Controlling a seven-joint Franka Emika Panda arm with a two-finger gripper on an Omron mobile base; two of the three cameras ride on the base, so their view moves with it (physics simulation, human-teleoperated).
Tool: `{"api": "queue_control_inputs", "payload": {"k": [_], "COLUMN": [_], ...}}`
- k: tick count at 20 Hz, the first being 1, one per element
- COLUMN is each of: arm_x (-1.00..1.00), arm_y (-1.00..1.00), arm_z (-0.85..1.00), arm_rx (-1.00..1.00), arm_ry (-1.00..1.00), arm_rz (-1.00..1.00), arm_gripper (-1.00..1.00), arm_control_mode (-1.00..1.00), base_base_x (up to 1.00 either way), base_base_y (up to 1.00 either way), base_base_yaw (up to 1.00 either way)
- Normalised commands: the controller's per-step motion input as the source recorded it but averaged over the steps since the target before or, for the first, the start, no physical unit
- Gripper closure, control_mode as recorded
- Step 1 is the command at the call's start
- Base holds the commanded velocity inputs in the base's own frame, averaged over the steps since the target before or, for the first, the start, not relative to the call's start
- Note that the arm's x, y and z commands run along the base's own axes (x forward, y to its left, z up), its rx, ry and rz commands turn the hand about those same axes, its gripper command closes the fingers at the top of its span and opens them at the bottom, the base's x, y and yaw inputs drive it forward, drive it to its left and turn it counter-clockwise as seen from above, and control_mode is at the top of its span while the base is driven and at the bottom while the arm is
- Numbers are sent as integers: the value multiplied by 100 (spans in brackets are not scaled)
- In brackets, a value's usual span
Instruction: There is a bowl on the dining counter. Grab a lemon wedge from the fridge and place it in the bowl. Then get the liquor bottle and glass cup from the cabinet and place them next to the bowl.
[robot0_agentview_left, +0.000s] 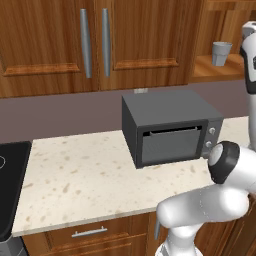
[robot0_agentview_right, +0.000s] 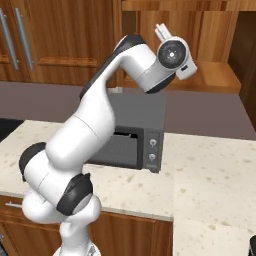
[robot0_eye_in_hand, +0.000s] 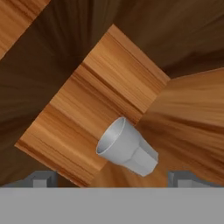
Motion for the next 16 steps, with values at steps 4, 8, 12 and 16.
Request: {"api": "queue_control_inputs", "payload": {"k": [4,8,12,16], "arm_x": [43,34,32,5], "arm_y": [-32,-17,-7,0], "arm_z": [0,0,-6,-33], "arm_rx": [10,7,2,0], "arm_ry": [0,0,0,0], "arm_rz": [0,2,3,7], "arm_gripper": [-100,-100,-100,-100], "arm_control_mode": [-100,-100,-100,-100], "base_base_x": [0,0,0,0], "base_base_y": [0,0,0,0], "base_base_yaw": [0,0,0,0]}}
